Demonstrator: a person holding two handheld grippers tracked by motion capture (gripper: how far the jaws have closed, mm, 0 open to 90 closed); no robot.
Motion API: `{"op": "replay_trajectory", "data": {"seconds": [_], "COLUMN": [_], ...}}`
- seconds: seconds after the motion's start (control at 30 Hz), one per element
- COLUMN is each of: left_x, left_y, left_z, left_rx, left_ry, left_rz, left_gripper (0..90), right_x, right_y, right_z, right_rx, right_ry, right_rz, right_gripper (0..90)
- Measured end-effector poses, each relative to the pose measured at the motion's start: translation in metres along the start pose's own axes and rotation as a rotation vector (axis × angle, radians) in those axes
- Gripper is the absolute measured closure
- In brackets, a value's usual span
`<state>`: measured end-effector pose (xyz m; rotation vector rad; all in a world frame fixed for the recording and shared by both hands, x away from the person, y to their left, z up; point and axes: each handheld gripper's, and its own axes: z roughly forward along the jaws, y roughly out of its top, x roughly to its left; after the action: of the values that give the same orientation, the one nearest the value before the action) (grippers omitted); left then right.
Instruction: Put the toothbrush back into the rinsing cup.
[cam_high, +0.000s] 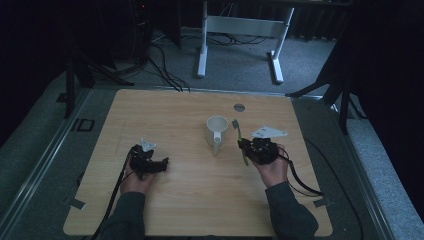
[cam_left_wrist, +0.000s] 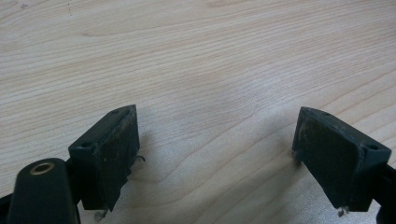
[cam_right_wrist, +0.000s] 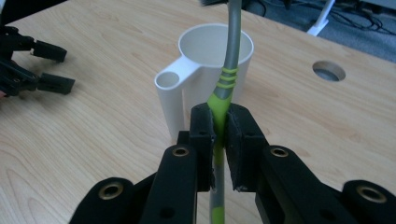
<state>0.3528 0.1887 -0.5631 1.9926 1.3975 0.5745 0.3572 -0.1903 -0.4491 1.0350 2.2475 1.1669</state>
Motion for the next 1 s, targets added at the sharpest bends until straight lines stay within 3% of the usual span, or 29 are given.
{"op": "replay_trajectory", "data": {"seconds": [1.0], "left_x": [0.000], "left_y": [0.000], "left_z": [0.000], "left_rx": [0.000], "left_ry": [0.000], "left_rz": [-0.002], "left_gripper": [15.1], "right_x": [0.001], "right_y": [0.015], "right_z": [0.005], "right_rx": [-0.092], "right_ry": [0.023], "right_rz": [0.038], "right_gripper": [81.3]}}
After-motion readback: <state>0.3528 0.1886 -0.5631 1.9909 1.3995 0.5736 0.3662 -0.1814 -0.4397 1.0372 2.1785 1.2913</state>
